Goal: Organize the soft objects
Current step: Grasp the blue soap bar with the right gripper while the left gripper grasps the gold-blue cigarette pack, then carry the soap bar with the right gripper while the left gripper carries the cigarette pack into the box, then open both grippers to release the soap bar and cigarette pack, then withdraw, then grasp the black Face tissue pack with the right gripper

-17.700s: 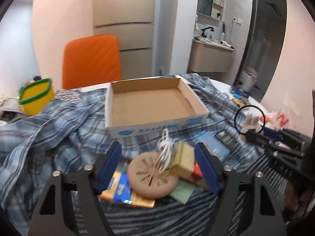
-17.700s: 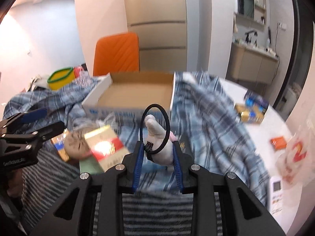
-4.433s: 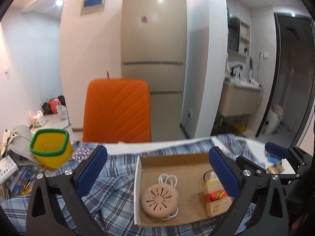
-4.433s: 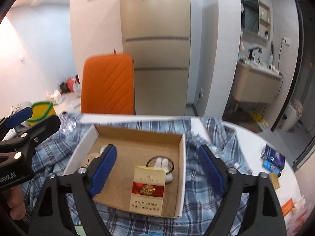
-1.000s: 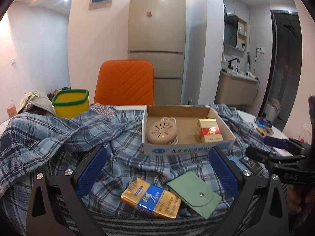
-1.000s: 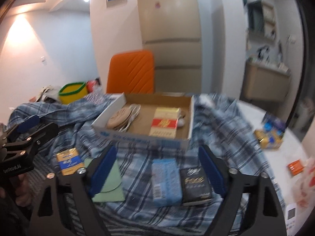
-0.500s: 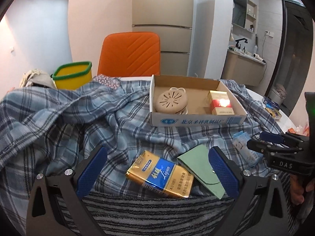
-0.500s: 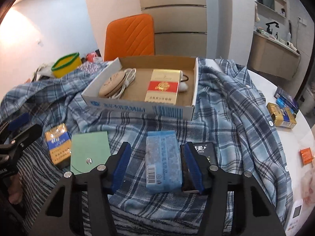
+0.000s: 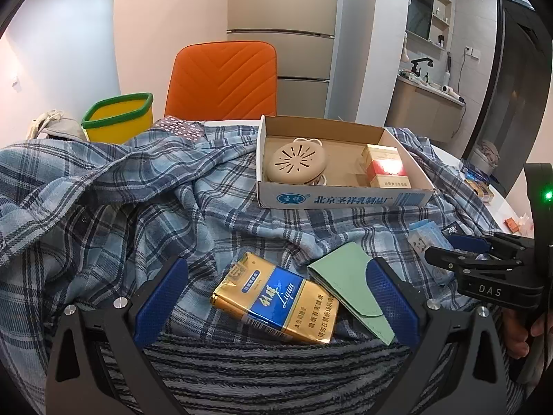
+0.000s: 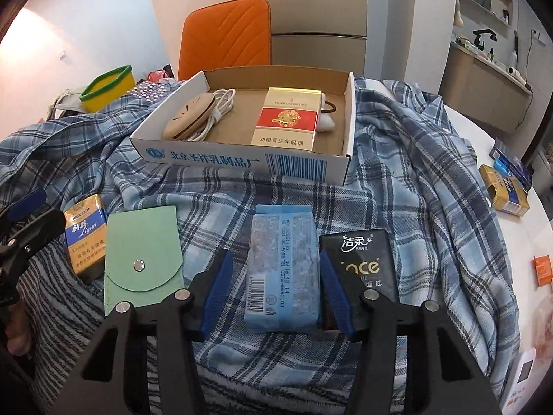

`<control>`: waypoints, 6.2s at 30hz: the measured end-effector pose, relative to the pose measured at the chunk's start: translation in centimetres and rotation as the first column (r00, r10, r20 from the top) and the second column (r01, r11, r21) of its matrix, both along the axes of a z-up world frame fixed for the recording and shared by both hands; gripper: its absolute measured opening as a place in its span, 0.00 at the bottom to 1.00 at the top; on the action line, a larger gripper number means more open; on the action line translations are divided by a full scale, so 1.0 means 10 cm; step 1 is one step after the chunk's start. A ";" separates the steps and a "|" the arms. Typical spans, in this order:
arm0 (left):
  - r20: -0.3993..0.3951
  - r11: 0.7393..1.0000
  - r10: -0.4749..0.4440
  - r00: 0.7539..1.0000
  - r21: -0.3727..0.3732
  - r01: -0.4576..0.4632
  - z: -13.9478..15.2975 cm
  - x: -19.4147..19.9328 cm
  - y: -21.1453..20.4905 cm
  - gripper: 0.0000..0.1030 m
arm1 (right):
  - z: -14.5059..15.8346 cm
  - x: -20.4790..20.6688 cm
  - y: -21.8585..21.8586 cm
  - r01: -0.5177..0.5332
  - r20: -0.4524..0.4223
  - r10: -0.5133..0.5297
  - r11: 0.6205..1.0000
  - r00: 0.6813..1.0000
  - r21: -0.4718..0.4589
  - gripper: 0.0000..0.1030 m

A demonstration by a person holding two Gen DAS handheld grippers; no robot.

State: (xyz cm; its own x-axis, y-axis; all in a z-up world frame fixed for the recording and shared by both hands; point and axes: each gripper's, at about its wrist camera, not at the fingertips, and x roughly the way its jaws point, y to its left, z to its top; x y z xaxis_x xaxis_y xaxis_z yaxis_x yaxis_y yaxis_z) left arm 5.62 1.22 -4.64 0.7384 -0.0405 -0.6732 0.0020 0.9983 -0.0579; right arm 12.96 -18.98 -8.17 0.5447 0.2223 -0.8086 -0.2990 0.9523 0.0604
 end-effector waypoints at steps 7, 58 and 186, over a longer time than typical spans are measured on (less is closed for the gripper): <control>0.005 1.000 -0.001 1.000 0.007 0.001 0.01 -0.01 0.00 0.99 | -0.04 -0.02 0.06 -0.027 -0.015 0.027 1.000 1.000 -0.016 0.51; 0.096 1.000 -0.029 0.995 0.011 0.028 0.52 -0.08 0.05 0.09 | 0.46 -0.38 0.06 -0.008 0.162 0.002 0.999 0.987 0.032 0.39; 0.243 0.998 -0.047 0.969 -0.031 0.056 0.61 -0.17 -0.48 0.99 | 1.24 -0.63 -0.36 0.186 0.533 -0.205 0.978 0.821 0.090 0.87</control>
